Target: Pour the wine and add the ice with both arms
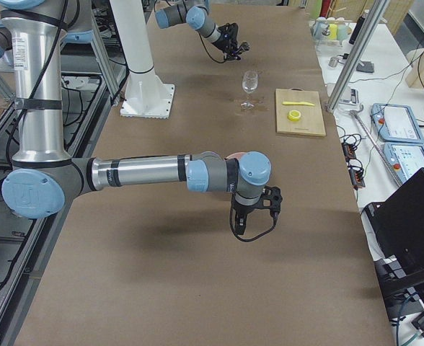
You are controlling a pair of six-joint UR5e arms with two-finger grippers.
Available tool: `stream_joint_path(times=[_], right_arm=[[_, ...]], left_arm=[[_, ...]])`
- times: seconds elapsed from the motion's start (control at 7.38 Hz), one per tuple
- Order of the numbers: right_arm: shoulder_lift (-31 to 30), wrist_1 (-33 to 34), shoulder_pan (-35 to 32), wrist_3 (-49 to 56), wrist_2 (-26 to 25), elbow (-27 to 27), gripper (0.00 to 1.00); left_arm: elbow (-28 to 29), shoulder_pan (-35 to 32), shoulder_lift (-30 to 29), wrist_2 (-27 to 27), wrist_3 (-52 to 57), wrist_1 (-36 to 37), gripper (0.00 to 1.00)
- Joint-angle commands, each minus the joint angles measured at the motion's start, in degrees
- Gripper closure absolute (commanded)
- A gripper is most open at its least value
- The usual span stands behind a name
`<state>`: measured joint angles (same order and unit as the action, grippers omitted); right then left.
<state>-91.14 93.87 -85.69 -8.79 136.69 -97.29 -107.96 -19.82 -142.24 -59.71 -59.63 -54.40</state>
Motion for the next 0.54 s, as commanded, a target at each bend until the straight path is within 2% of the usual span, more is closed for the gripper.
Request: stream_joint_path(times=[0.0,0.41], right_arm=[[0.0,0.0,0.0,0.0,0.0,0.2,0.0],[0.0,0.1,0.1,-0.1,0.0,0.6,0.0]], left_arm=[[1.6,-0.7,-3.0,-1.8,2.6,4.7,1.0],[2.9,-1.0,-4.2,-2.2,4.3,9.1,1.0]])
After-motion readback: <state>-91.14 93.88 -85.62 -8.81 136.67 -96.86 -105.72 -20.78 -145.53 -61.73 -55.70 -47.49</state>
